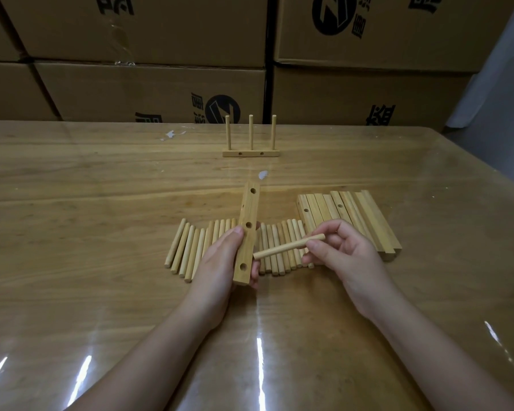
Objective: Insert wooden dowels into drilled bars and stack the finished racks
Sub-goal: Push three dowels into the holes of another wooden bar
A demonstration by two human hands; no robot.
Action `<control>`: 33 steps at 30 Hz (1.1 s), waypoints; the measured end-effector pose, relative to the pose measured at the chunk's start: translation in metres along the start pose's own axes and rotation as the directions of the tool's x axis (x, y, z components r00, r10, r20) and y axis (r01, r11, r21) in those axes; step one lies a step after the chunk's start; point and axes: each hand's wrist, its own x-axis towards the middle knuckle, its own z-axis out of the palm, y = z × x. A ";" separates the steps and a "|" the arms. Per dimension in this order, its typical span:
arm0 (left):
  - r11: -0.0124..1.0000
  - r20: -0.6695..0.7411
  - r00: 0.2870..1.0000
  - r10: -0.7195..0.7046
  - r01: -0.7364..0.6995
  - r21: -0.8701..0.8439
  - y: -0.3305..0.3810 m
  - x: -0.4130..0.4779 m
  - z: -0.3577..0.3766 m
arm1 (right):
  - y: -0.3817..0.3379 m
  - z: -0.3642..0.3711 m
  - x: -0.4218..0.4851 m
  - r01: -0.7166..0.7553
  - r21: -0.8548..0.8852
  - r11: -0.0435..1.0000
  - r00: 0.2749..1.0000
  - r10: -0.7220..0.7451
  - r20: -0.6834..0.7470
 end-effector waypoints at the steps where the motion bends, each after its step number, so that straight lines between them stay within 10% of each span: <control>1: 1.000 -0.003 1.000 0.003 -0.003 0.005 0.000 0.000 0.000 | 0.000 0.001 -0.001 0.012 0.008 1.000 1.000 -0.012 0.010; 10: 0.985 0.051 0.997 0.059 -0.067 0.162 0.000 0.001 0.001 | 0.000 0.012 -0.009 0.084 0.137 0.987 0.981 -0.106 0.160; 18: 0.990 -0.005 0.993 0.115 -0.114 0.085 0.005 -0.002 0.003 | 0.009 0.020 -0.016 0.304 -0.453 0.838 0.928 -0.152 0.341; 27: 0.976 -0.040 0.990 0.138 -0.129 0.173 0.004 -0.004 0.006 | 0.009 0.020 -0.015 0.448 -0.532 0.719 0.888 -0.287 0.360; 33: 0.970 -0.061 0.991 0.122 -0.106 0.218 0.005 -0.005 0.009 | 0.004 0.015 -0.013 0.592 -0.658 0.465 0.797 -0.460 0.391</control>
